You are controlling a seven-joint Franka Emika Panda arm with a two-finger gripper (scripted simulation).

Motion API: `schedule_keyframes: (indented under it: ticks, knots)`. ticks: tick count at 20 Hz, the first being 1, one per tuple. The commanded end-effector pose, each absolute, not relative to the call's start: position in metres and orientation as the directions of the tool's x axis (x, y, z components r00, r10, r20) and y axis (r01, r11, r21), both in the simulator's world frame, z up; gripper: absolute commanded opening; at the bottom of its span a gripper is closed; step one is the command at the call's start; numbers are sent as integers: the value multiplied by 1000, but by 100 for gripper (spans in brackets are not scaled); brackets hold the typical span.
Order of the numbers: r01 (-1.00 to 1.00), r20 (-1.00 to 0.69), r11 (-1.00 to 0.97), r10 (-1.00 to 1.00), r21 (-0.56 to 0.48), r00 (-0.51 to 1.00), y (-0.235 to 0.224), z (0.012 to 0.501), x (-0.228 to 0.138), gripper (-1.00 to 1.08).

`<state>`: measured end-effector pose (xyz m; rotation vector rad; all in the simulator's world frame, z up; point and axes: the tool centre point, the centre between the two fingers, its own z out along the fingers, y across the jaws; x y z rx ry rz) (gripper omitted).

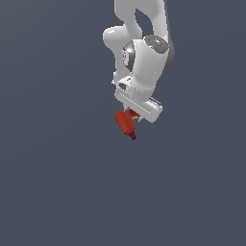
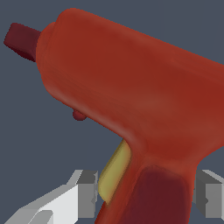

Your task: Pick up the object and move it to a goal position.

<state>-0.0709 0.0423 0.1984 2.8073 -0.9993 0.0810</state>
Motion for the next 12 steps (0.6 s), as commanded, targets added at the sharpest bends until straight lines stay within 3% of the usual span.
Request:
schedule_keyframes:
  ticks: [1,12]
  knots:
    - [-633,108,-763,-623,130,774,59,225,-75,-100]
    - [-633,108,-763,-623,130,774,131,330,-93,-100]
